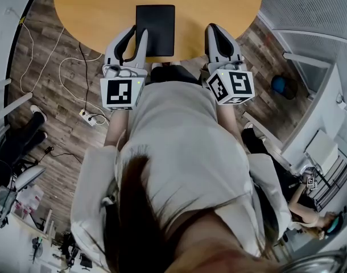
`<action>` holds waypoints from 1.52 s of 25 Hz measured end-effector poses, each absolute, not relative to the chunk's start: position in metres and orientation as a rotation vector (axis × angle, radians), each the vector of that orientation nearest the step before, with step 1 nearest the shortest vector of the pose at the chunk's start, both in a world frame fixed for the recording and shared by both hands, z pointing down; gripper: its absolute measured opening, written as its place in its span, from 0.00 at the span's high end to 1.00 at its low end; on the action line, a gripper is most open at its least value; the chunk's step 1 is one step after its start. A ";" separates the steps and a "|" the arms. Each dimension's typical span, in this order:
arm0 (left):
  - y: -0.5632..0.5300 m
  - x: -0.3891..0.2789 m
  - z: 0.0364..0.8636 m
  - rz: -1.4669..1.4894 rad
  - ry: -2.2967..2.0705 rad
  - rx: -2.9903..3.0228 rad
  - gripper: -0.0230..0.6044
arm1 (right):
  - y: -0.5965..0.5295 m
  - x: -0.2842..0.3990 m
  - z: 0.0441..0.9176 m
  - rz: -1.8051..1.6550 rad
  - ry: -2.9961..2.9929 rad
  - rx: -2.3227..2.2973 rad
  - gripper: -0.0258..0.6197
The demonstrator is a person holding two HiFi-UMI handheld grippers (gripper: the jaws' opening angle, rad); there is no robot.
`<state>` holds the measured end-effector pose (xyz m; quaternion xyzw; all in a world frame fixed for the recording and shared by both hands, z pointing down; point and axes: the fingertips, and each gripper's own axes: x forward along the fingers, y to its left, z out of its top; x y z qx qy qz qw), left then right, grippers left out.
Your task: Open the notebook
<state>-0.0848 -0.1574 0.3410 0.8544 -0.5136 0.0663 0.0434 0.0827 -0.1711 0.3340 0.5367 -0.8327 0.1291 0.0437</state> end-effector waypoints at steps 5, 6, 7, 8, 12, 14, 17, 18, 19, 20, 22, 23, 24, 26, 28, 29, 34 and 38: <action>-0.165 -0.076 0.341 0.208 -1.586 2.598 0.82 | -0.182 0.092 0.330 0.378 -2.557 1.622 0.96; -0.167 -0.074 0.340 0.207 -1.588 2.599 0.82 | -0.185 0.094 0.328 0.374 -2.557 1.623 0.96; -0.168 -0.072 0.339 0.207 -1.590 2.599 0.82 | -0.187 0.097 0.327 0.371 -2.557 1.625 0.96; -0.170 -0.071 0.338 0.208 -1.591 2.599 0.82 | -0.189 0.100 0.326 0.369 -2.556 1.627 0.96; -0.171 -0.065 0.339 0.215 -1.592 2.595 0.82 | -0.192 0.108 0.326 0.369 -2.551 1.631 0.96; -0.171 -0.065 0.341 0.220 -1.590 2.593 0.82 | -0.193 0.109 0.327 0.370 -2.549 1.630 0.96; -0.172 -0.067 0.341 0.221 -1.594 2.590 0.82 | -0.193 0.108 0.327 0.372 -2.547 1.628 0.96; -0.171 -0.067 0.342 0.226 -1.594 2.587 0.82 | -0.193 0.109 0.327 0.374 -2.546 1.628 0.96; -0.170 -0.067 0.343 0.232 -1.593 2.584 0.82 | -0.192 0.110 0.327 0.375 -2.545 1.628 0.96; -0.169 -0.066 0.344 0.237 -1.593 2.582 0.82 | -0.192 0.112 0.327 0.376 -2.544 1.627 0.96; -0.168 -0.064 0.345 0.246 -1.596 2.579 0.82 | -0.191 0.115 0.328 0.380 -2.546 1.625 0.96; -0.167 -0.064 0.346 0.252 -1.598 2.575 0.82 | -0.191 0.115 0.328 0.382 -2.546 1.623 0.96; -0.166 -0.065 0.348 0.258 -1.599 2.571 0.82 | -0.190 0.115 0.329 0.383 -2.547 1.621 0.96; -0.163 -0.066 0.350 0.267 -1.601 2.566 0.82 | -0.189 0.114 0.331 0.386 -2.549 1.615 0.96; -0.161 -0.066 0.350 0.271 -1.603 2.565 0.82 | -0.187 0.112 0.331 0.388 -2.553 1.610 0.96; -0.160 -0.066 0.350 0.271 -1.604 2.565 0.82 | -0.186 0.112 0.331 0.390 -2.554 1.609 0.96; -0.157 -0.067 0.351 0.279 -1.603 2.563 0.82 | -0.182 0.111 0.332 0.399 -2.554 1.610 0.96; -0.155 -0.061 0.355 0.306 -1.577 2.587 0.82 | -0.178 0.114 0.334 0.405 -2.546 1.618 0.96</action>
